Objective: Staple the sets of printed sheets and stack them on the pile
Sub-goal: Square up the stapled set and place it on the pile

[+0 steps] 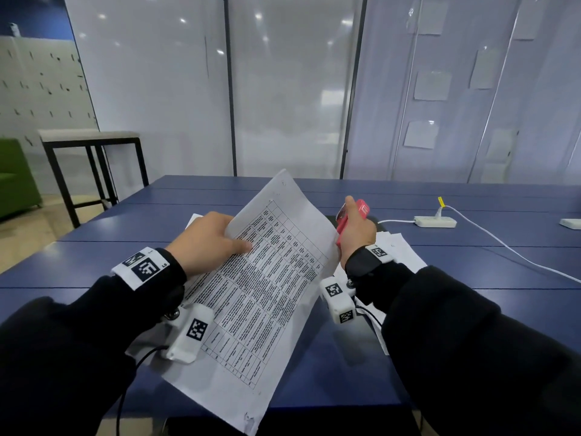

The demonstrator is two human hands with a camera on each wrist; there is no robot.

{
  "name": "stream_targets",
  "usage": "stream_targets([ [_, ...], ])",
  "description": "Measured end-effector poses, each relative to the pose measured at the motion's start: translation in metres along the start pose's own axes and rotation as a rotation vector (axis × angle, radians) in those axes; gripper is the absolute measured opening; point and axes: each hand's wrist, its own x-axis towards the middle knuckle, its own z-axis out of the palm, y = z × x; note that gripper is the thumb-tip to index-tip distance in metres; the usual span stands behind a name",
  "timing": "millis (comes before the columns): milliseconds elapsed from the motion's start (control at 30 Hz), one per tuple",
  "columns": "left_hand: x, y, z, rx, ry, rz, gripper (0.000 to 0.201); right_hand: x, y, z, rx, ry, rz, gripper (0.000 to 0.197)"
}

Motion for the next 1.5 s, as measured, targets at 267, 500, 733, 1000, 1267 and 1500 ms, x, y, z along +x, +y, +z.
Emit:
stream_targets([
  [267,0.000,-0.016,-0.012,0.063,0.000,-0.036,0.003,0.000,0.010,0.000,-0.018,-0.214,0.127,0.052],
  [500,0.001,-0.068,-0.022,-0.388,-0.088,-0.187,0.017,0.013,0.018,-0.025,-0.526,-0.528,0.116,0.047],
  [733,-0.005,-0.091,0.011,-0.725,-0.054,-0.224,0.027,0.008,0.050,-0.043,-1.531,-0.691,-0.338,0.040],
  [1000,0.005,-0.108,0.046,-0.780,0.105,-0.273,0.020,-0.014,0.063,-0.036,-1.006,-0.629,-0.623,0.054],
  [1267,0.016,-0.123,0.038,-0.824,0.257,-0.288,0.028,-0.063,0.100,0.004,-0.283,-0.858,0.289,0.042],
  [1500,-0.002,-0.154,0.029,-0.709,0.179,-0.370,0.028,-0.053,0.087,0.066,-0.150,-0.677,0.071,0.013],
])
